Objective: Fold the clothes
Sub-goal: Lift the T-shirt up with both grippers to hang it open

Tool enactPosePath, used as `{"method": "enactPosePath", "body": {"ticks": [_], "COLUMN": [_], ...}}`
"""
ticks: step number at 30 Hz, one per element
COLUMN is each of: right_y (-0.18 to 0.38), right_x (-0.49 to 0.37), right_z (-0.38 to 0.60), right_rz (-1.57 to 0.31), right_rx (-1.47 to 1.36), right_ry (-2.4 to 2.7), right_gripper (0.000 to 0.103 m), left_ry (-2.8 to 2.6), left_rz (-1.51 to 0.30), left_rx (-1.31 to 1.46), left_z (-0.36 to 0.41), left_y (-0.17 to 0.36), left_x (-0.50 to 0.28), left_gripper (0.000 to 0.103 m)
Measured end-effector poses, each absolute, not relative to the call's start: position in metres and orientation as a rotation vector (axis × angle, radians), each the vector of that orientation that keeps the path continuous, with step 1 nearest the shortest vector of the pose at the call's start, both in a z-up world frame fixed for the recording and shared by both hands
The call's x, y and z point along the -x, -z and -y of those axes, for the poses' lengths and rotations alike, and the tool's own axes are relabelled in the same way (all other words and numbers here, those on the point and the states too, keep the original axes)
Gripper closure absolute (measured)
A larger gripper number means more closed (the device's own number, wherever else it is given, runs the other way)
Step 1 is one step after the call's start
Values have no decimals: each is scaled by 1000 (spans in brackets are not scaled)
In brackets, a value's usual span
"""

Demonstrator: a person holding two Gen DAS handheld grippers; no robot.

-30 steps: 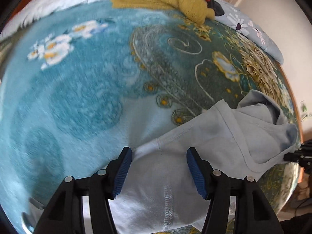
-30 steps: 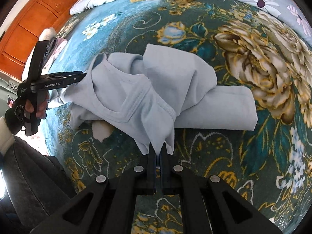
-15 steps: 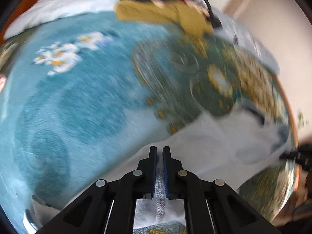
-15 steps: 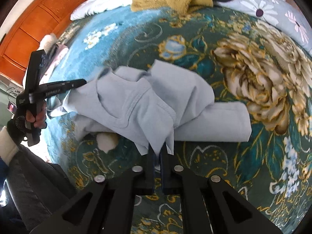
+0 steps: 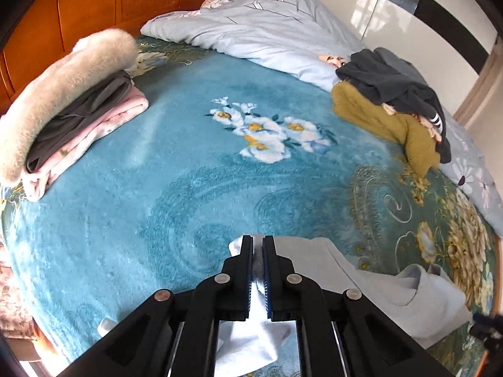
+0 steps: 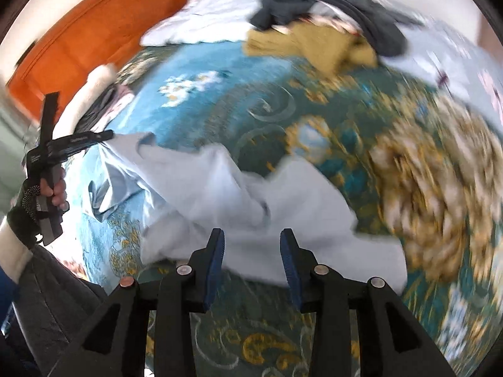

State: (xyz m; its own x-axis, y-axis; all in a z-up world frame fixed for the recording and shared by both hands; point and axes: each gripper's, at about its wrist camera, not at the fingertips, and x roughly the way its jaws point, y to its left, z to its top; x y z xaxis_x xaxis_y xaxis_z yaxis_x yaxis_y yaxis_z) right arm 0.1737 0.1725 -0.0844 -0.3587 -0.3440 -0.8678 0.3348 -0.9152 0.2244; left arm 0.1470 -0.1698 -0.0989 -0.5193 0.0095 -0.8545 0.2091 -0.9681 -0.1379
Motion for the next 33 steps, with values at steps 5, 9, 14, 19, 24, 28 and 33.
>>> {"method": "enactPosePath", "body": {"ticks": [5, 9, 14, 19, 24, 28, 33], "right_y": [111, 125, 91, -16, -122, -187, -240], "right_x": [-131, -127, -127, -125, -141, -164, -209], "right_z": [-156, -148, -155, -161, -156, -154, -158], "right_rz": [95, 100, 82, 75, 30, -1, -4], "right_rx": [-1547, -1616, -1519, -1133, -747, -523, -332], "right_ry": [2208, 2176, 2337, 2553, 2662, 2702, 2718], "right_gripper": [62, 86, 96, 96, 96, 96, 96], "left_ry": [2615, 2618, 2679, 2811, 2911, 2963, 2992], "left_rz": [-350, -365, -291, -169, -45, 55, 148], "left_rx": [-1474, -1468, -1386, -1099, -785, -527, -247], "left_z": [167, 168, 159, 149, 139, 131, 124], "left_y": [98, 98, 82, -1, -90, -160, -235], "left_x": [-153, -155, -162, -189, -218, -242, -277], "left_gripper": [96, 96, 96, 96, 97, 97, 97]}}
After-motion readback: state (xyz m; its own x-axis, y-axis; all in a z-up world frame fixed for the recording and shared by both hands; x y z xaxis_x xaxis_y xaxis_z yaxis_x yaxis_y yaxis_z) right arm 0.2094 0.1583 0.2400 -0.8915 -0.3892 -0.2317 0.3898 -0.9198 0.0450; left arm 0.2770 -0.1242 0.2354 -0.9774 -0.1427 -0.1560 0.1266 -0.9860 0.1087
